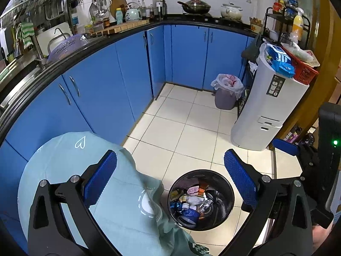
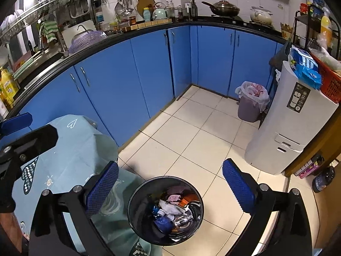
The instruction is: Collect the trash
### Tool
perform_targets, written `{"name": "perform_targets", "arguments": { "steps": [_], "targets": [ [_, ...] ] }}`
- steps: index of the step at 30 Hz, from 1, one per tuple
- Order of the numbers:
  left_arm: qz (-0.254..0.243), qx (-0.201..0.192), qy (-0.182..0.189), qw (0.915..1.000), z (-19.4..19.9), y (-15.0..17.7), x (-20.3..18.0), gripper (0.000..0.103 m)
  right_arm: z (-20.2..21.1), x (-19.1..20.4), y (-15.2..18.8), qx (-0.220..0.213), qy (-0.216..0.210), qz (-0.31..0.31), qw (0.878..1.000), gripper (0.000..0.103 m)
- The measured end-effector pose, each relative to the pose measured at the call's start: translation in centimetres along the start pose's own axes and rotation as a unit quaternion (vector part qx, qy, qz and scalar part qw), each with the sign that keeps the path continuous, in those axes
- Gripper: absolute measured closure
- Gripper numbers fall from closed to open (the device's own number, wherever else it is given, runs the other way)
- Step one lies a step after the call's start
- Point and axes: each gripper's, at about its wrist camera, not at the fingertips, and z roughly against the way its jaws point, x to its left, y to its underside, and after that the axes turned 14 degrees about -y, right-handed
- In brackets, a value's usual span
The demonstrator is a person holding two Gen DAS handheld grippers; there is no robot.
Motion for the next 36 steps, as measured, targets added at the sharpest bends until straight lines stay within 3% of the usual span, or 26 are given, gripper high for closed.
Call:
{"name": "perform_targets", "arguments": {
  "steps": [36],
  "targets": [
    [-0.006, -0.003, -0.003, 1.0, 0.85, 0.28, -0.23, 0.004, 0.54, -0.21, -0.19, -0.006, -0.002, -0.004, 1.0, 0.008]
  ]
}}
